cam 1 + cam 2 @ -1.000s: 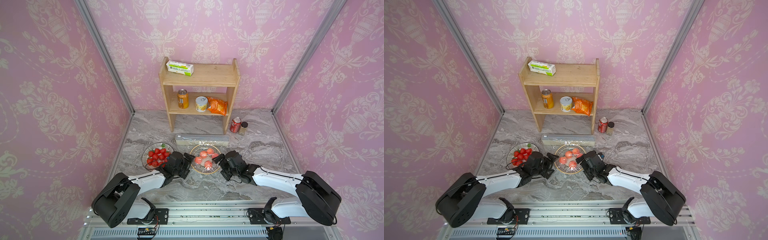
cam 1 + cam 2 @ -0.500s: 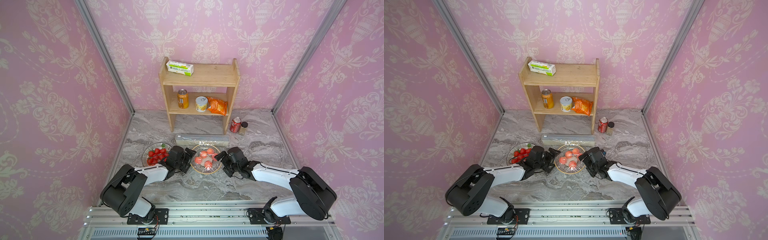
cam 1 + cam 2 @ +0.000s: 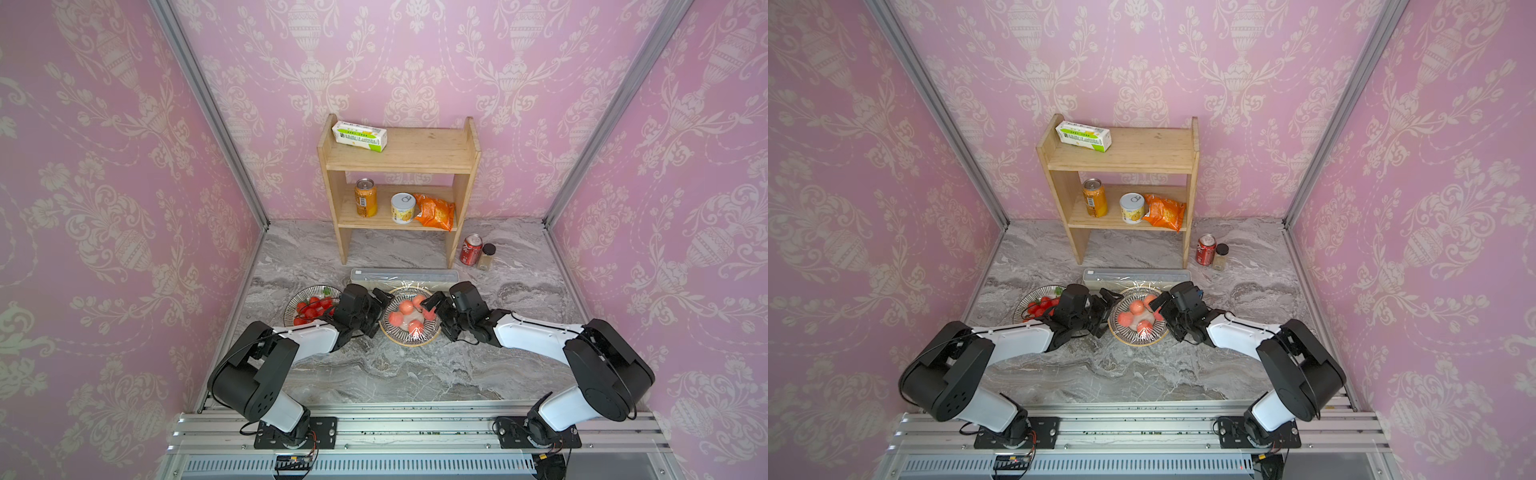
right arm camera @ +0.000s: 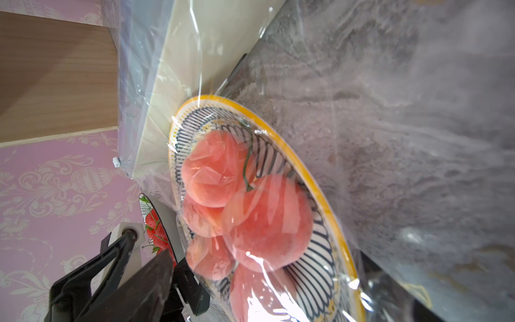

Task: Wrap the plate with plastic wrap
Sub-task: Cover the plate with plastic wrap.

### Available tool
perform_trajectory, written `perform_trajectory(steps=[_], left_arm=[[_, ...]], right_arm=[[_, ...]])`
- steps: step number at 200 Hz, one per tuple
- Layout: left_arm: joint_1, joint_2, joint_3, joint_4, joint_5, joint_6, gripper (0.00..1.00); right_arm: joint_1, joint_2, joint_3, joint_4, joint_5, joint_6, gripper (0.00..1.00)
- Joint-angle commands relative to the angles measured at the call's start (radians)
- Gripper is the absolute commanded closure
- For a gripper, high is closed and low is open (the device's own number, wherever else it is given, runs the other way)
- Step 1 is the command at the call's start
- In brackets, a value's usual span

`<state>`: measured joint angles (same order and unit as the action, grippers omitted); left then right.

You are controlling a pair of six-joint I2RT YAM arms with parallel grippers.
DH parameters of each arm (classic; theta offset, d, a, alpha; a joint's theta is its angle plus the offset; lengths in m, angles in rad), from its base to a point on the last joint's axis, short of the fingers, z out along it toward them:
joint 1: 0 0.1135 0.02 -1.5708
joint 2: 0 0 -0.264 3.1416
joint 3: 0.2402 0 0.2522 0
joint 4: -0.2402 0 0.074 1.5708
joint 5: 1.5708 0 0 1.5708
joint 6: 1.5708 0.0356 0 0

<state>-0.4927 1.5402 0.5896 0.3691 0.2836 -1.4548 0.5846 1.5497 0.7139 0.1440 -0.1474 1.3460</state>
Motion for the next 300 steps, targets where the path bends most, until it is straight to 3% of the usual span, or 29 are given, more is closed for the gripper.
perform_trajectory(steps=[1,25,56,90,178,242,300], left_arm=[[0.003,0.018,0.032,0.007,0.04,0.032,0.01],[0.003,0.005,0.031,-0.004,0.036,0.038,0.01],[0.023,-0.088,0.024,-0.18,-0.039,0.122,0.01],[0.091,-0.129,0.021,-0.228,-0.005,0.162,0.01],[0.097,0.053,0.178,-0.151,0.123,0.207,0.01],[0.077,0.015,0.154,-0.151,0.161,0.201,0.01],[0.051,-0.046,0.089,-0.192,0.116,0.182,0.01]], right_arm=[[0.001,0.029,0.041,0.023,-0.044,-0.024,0.0],[0.002,0.018,0.034,0.002,-0.037,-0.026,0.0],[-0.025,-0.056,0.002,-0.094,0.005,-0.064,0.0],[-0.063,-0.085,0.007,-0.156,-0.007,-0.143,0.0],[-0.082,0.059,0.154,-0.136,-0.092,-0.215,0.0],[-0.032,0.051,0.139,-0.099,-0.129,-0.166,0.0],[-0.006,-0.002,0.078,-0.095,-0.104,-0.133,0.0]])
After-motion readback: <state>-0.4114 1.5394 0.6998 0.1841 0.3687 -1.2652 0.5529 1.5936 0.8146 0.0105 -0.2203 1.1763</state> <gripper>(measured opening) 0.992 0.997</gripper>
